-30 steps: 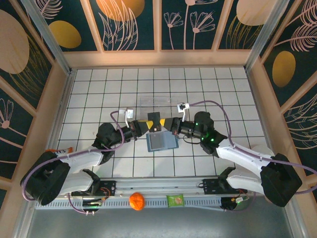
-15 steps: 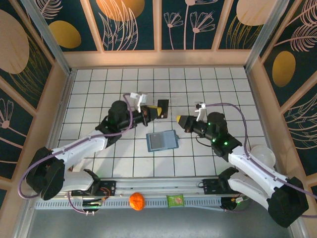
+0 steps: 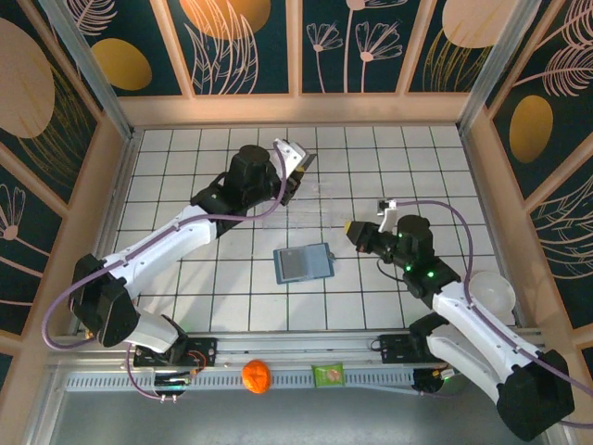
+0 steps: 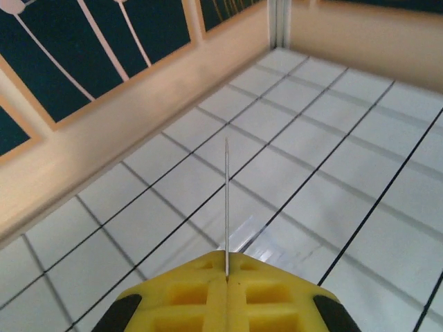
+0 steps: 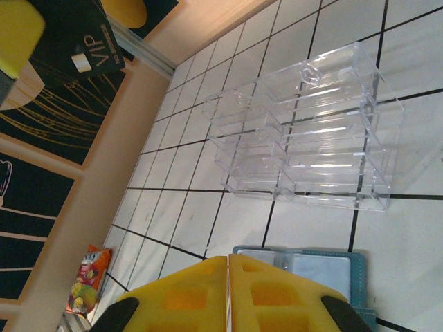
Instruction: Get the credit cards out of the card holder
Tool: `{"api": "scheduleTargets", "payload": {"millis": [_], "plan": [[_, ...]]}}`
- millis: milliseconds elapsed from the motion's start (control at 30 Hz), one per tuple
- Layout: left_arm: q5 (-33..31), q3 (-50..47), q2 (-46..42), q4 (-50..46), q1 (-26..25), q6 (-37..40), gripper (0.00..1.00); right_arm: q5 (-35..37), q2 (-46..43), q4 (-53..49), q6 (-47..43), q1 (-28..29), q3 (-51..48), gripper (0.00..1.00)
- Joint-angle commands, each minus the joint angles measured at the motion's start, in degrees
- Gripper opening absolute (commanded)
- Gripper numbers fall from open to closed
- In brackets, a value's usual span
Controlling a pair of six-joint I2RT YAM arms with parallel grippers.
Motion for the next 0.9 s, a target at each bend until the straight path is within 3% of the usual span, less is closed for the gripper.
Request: {"api": "scheduleTargets", "payload": {"millis": [0, 167, 467, 867], "plan": [[-1.8, 5.6, 3.6, -9.6, -0.1, 16.0, 0.0, -1.2, -1.1, -0.6, -1.1, -1.1, -1.4, 0.1], [1.4, 11.5, 9.4, -21.5, -0.1, 26.7, 0.0, -1.7, -0.7, -0.3, -0.7, -1.9, -1.6, 0.09], [9.6, 17.7, 15.4, -33.7, 3.3, 34.9, 0.0, -1.9, 0.8, 0.3, -0.2, -2.5, -1.6, 0.08], [7.1, 19.9, 18.9, -36.9, 7.6, 39.0, 0.0, -2.1, 4.9, 2.4, 0.5, -2.6, -1.2, 0.08]]}}
